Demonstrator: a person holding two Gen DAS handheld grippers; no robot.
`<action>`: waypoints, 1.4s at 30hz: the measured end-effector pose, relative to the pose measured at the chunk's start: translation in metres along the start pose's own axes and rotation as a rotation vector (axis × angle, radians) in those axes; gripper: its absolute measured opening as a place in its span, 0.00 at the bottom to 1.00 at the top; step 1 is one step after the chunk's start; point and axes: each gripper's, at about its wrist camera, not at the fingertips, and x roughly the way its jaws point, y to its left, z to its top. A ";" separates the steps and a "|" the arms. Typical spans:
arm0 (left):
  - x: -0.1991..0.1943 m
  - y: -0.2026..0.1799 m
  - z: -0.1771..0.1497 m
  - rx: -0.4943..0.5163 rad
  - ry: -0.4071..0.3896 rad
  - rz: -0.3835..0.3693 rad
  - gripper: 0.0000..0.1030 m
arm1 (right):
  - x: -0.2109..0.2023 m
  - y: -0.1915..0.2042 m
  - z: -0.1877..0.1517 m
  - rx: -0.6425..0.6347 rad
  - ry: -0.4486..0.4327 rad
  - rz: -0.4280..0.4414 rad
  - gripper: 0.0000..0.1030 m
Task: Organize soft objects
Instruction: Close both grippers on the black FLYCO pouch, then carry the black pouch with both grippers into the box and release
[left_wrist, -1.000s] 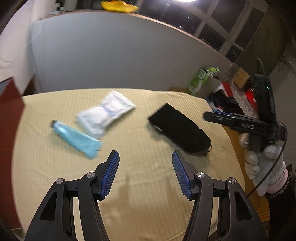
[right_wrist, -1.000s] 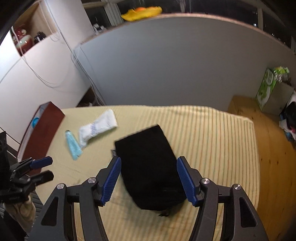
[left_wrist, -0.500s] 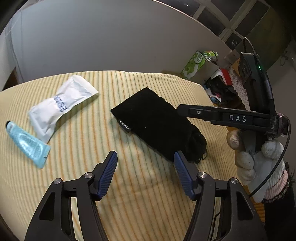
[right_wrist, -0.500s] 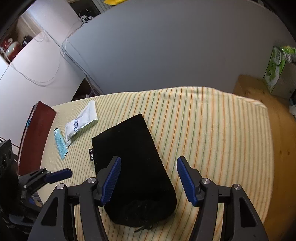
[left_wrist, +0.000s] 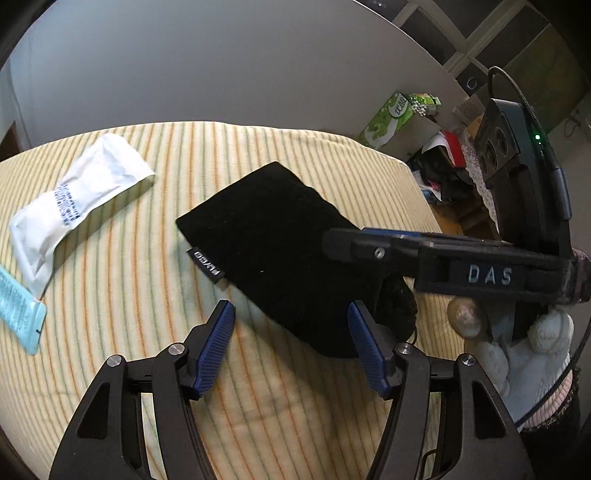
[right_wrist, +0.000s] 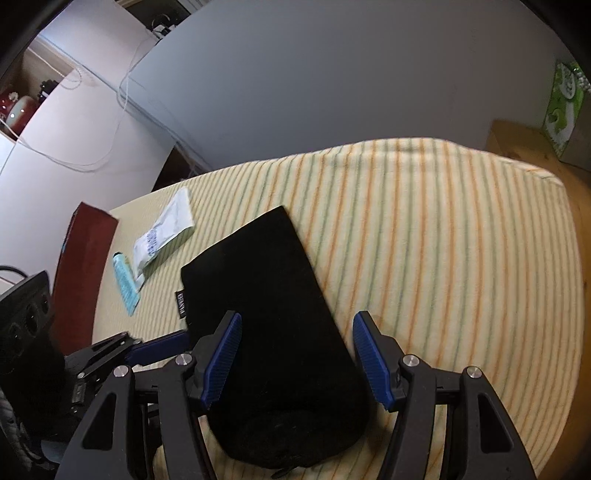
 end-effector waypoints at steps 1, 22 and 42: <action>0.000 0.000 0.000 0.001 -0.004 0.002 0.61 | 0.000 0.002 -0.001 -0.003 0.004 0.001 0.55; -0.050 0.000 -0.014 0.034 -0.098 -0.010 0.27 | -0.041 0.033 -0.023 0.016 -0.070 -0.004 0.24; -0.232 0.114 -0.066 -0.092 -0.391 0.086 0.27 | -0.047 0.245 -0.011 -0.266 -0.115 0.145 0.23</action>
